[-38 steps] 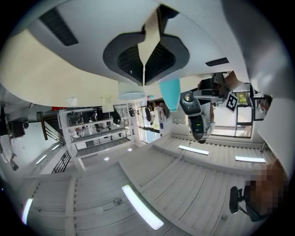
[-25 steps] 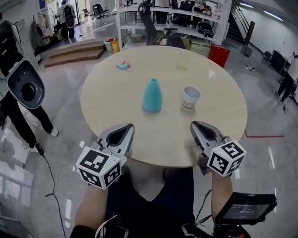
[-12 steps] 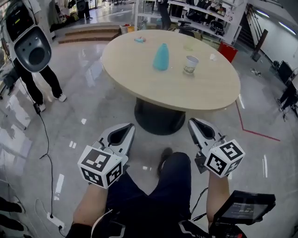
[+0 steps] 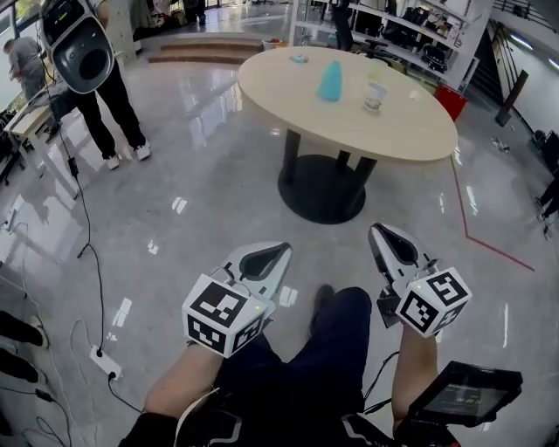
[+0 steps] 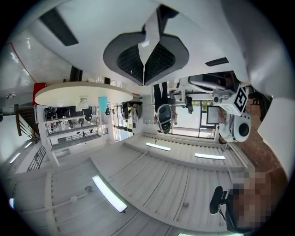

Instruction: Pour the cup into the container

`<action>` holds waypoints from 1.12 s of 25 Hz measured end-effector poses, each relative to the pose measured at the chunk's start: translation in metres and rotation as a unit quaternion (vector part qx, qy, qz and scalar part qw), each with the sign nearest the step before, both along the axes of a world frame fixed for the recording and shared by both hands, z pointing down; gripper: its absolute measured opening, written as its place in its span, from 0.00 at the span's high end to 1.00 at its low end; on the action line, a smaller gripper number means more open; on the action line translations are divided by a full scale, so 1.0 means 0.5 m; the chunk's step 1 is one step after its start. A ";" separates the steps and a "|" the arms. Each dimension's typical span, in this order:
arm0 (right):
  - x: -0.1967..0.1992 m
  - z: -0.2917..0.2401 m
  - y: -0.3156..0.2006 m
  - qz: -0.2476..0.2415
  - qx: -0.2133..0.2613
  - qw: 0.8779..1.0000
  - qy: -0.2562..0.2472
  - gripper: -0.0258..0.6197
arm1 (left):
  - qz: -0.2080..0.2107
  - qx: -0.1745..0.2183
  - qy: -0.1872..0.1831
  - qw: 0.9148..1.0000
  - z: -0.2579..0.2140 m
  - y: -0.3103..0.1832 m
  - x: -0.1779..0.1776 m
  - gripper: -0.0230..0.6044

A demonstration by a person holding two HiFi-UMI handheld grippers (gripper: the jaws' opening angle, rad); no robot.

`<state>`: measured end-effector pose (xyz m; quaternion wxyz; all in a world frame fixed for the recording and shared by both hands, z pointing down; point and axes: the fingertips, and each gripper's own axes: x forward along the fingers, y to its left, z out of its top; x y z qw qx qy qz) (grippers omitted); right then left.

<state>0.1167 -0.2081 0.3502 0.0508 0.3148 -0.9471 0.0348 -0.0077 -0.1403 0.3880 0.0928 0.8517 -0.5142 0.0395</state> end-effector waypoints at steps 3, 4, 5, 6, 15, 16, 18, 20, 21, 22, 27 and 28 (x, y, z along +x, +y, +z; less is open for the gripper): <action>0.025 0.013 0.100 0.001 -0.005 1.000 0.001 0.94 | 0.002 -0.005 0.005 1.000 0.010 0.096 0.028 0.97; 0.035 0.019 0.133 0.004 -0.008 1.000 0.003 0.94 | 0.004 -0.007 0.006 1.000 0.014 0.127 0.037 0.97; 0.046 0.024 0.165 0.006 -0.010 1.000 0.003 0.94 | 0.006 -0.009 0.006 1.000 0.017 0.157 0.047 0.97; 0.057 0.026 0.196 0.008 -0.010 1.000 0.002 0.94 | 0.008 -0.010 0.006 1.000 0.018 0.187 0.057 0.97; 0.155 0.013 0.512 0.026 -0.006 1.000 -0.003 0.94 | 0.017 -0.018 0.013 1.000 0.021 0.508 0.137 0.97; 0.164 0.012 0.547 0.028 -0.007 1.000 -0.003 0.94 | 0.017 -0.016 0.013 1.000 0.016 0.541 0.145 0.97; 0.184 0.005 0.625 0.030 -0.004 1.000 -0.005 0.94 | 0.019 -0.012 0.013 1.000 0.006 0.613 0.163 0.97; 0.207 -0.005 0.706 0.033 0.000 0.999 -0.010 0.94 | 0.021 -0.008 0.009 1.000 -0.004 0.689 0.182 0.97; 0.218 -0.006 0.745 0.036 0.000 0.999 -0.013 0.94 | 0.023 -0.007 0.007 1.000 -0.007 0.725 0.192 0.97; 0.228 -0.004 0.781 0.039 0.000 0.999 -0.016 0.94 | 0.026 -0.005 0.004 1.000 -0.009 0.759 0.201 0.97; 0.265 0.004 0.891 0.051 0.003 0.998 -0.024 0.94 | 0.034 -0.001 0.000 0.999 -0.001 0.867 0.231 0.97; 0.273 0.004 0.904 0.054 0.002 0.998 -0.026 0.94 | 0.036 -0.001 0.000 0.999 0.000 0.881 0.238 0.97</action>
